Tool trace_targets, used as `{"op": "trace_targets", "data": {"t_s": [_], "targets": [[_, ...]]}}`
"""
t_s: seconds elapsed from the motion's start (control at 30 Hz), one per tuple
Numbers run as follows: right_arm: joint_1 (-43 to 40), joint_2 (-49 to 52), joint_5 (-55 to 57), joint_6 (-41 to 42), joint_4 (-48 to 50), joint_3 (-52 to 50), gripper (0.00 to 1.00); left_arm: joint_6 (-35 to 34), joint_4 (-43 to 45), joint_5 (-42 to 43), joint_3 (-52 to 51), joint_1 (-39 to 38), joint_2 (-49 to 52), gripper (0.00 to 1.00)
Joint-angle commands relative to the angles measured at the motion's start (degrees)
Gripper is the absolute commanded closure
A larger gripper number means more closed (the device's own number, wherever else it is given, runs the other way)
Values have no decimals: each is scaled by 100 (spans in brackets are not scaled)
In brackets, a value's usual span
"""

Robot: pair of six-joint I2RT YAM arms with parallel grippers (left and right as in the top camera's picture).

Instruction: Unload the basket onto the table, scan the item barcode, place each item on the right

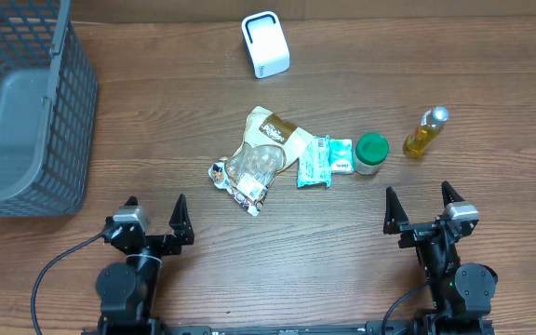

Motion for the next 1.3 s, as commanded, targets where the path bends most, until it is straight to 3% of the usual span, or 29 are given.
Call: {"op": "trace_targets", "data": {"t_s": [0.0, 1.27], "targets": [[9, -46, -31, -7, 22, -61, 0, 101, -28, -105, -24, -42, -372, 0], [11, -46, -28, -7, 24, -61, 0, 199, -22, -127, -24, -42, -354, 0]]}}
